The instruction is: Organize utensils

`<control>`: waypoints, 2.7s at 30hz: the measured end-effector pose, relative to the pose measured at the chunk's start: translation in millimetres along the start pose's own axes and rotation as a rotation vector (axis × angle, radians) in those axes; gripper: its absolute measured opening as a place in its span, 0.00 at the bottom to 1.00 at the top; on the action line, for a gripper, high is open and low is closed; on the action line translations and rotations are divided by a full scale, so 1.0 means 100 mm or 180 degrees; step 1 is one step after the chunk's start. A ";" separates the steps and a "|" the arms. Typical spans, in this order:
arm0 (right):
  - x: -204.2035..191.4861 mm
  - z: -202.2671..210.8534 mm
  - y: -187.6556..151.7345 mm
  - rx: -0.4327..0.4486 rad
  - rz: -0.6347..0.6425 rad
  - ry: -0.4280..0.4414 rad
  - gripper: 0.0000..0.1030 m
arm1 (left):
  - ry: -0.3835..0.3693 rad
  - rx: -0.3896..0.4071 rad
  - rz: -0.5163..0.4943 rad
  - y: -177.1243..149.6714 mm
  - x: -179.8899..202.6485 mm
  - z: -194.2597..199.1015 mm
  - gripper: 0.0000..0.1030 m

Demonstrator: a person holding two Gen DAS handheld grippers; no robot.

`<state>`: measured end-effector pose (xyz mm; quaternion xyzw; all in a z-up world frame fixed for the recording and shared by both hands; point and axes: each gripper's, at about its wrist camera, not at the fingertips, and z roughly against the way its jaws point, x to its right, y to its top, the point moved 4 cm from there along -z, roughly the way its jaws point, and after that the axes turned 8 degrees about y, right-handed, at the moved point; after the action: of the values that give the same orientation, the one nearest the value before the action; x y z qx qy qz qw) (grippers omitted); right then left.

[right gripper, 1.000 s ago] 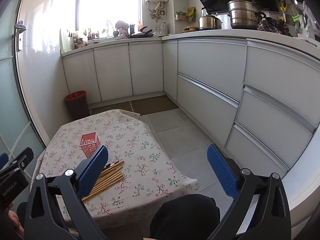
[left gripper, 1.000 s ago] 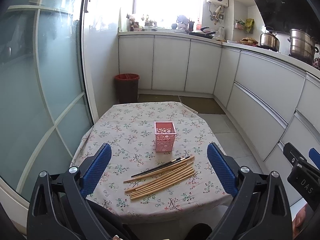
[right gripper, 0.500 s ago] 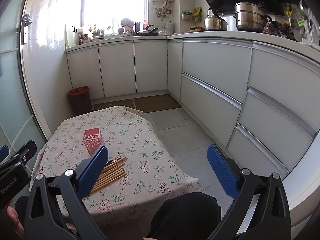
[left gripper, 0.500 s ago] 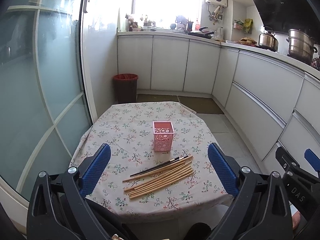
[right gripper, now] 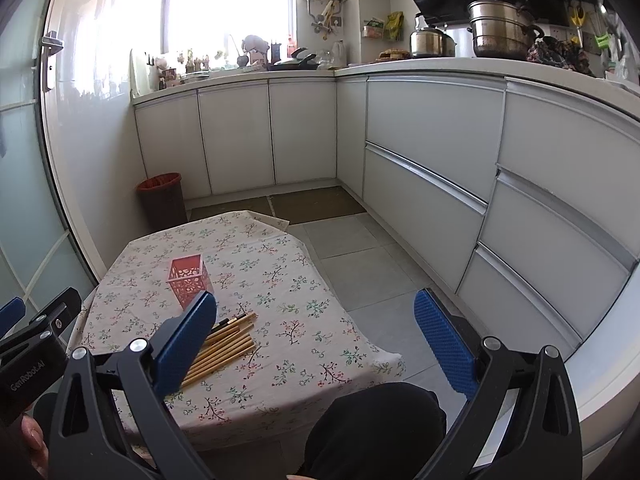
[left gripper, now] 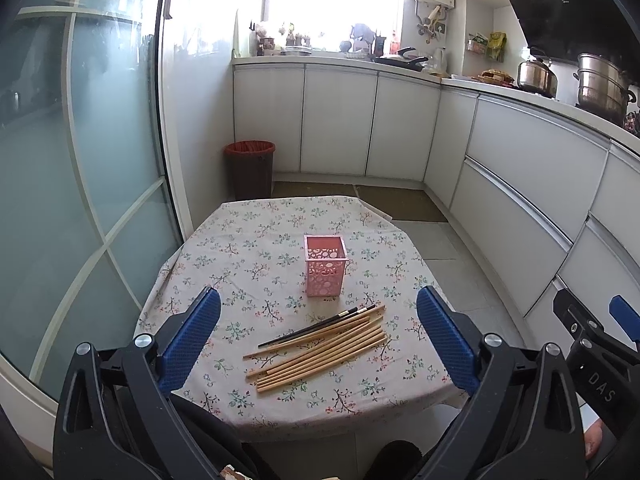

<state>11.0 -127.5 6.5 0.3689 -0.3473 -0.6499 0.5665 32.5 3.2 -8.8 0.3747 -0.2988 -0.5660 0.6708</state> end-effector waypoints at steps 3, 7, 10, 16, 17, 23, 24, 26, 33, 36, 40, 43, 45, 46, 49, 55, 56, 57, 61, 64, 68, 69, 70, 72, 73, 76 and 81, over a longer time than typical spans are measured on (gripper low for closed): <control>0.00 -0.01 -0.01 -0.0001 -0.0005 0.0005 0.94 | 0.0000 -0.0022 -0.0004 0.00 0.00 -0.01 0.92; 0.01 -0.01 -0.02 -0.0004 -0.0017 0.0005 0.94 | 0.0004 -0.0049 0.0003 -0.01 0.00 -0.03 0.92; 0.01 -0.02 -0.01 -0.0006 -0.0015 0.0009 0.94 | -0.0001 -0.0065 -0.0005 -0.02 0.01 -0.04 0.92; 0.01 -0.04 -0.03 -0.0035 -0.0026 0.0015 0.94 | 0.0008 -0.0121 -0.0012 -0.03 0.01 -0.07 0.92; 0.01 -0.05 -0.03 -0.0043 -0.0029 0.0016 0.94 | 0.0007 -0.0133 -0.0014 -0.03 0.01 -0.09 0.92; 0.03 -0.13 -0.04 -0.0094 -0.0052 0.0014 0.94 | 0.0023 -0.0212 -0.0040 -0.06 0.04 -0.17 0.92; 0.03 -0.15 -0.06 -0.0112 -0.0058 0.0013 0.94 | 0.0028 -0.0228 -0.0045 -0.07 0.05 -0.19 0.92; 0.05 -0.20 -0.07 -0.0151 -0.0075 0.0016 0.94 | 0.0037 -0.0273 -0.0054 -0.09 0.06 -0.24 0.92; 0.11 -0.38 -0.11 -0.0284 -0.0159 0.0022 0.94 | 0.0053 -0.0387 -0.0090 -0.10 0.09 -0.43 0.93; 0.20 -0.52 -0.17 -0.0439 -0.0392 0.0166 0.94 | -0.0005 -0.0539 -0.0209 -0.08 0.13 -0.62 0.93; 0.37 -0.79 -0.31 -0.0714 -0.0783 0.0406 0.94 | -0.0633 -0.1303 -0.0478 -0.17 0.35 -1.15 0.93; 0.48 -0.95 -0.41 -0.0865 -0.0929 0.0460 0.94 | -0.1174 -0.2207 -0.0433 -0.39 0.53 -1.66 0.93; 0.55 -1.03 -0.43 -0.0891 -0.0957 0.0421 0.94 | -0.1192 -0.2446 -0.0517 -0.46 0.68 -1.93 0.93; 0.58 -1.07 -0.44 -0.0894 -0.0963 0.0385 0.94 | -0.1158 -0.2461 -0.0649 -0.48 0.78 -2.00 0.93; 0.67 -1.20 -0.46 -0.0935 -0.1039 0.0314 0.94 | -0.1132 -0.2430 -0.1057 -0.49 1.12 -2.19 0.93; 0.87 -1.48 -0.56 -0.1140 -0.1241 0.0315 0.94 | -0.1047 -0.2671 -0.1572 -0.50 1.57 -2.77 0.93; 0.88 -1.48 -0.56 -0.1160 -0.1256 0.0324 0.94 | -0.1027 -0.2696 -0.1598 -0.52 1.59 -2.86 0.90; 0.89 -1.51 -0.59 -0.1178 -0.1270 0.0331 0.94 | -0.1021 -0.2730 -0.1605 -0.51 1.62 -2.93 0.88; 0.92 -1.64 -0.65 -0.1269 -0.1328 0.0339 0.94 | -0.1237 -0.2972 -0.1626 -0.55 1.75 -3.13 0.78; 0.95 -1.70 -0.68 -0.1326 -0.1362 0.0332 0.94 | -0.1255 -0.2989 -0.1761 -0.56 1.79 -3.18 0.72; 0.96 -1.75 -0.70 -0.1339 -0.1359 0.0329 0.94 | -0.1346 -0.2851 -0.1898 -0.53 1.65 -3.14 0.52; 0.95 -1.77 -0.71 -0.1354 -0.1359 0.0334 0.94 | -0.1299 -0.2809 -0.1944 -0.52 1.58 -3.13 0.49; 0.95 -1.79 -0.73 -0.1377 -0.1371 0.0347 0.94 | -0.1241 -0.2772 -0.1983 -0.55 1.50 -3.12 0.45; 0.92 -1.84 -0.76 -0.1444 -0.1432 0.0412 0.94 | -0.1129 -0.2709 -0.2053 -0.59 1.31 -3.08 0.39; 0.90 -1.88 -0.78 -0.1485 -0.1458 0.0451 0.94 | -0.1116 -0.2698 -0.2063 -0.63 1.23 -3.06 0.37; 0.82 -1.97 -0.84 -0.1636 -0.1530 0.0570 0.94 | -0.1256 -0.2767 -0.2084 -0.76 1.10 -2.99 0.31; 0.73 -1.97 -0.84 -0.1675 -0.1514 0.0554 0.94 | -0.1511 -0.2718 -0.2390 -1.00 1.22 -2.89 0.31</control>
<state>136.4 -196.9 -168.9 0.3349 -0.0233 -0.7968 0.5024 239.5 -77.1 -251.5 0.0164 -0.0347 -0.9012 0.4317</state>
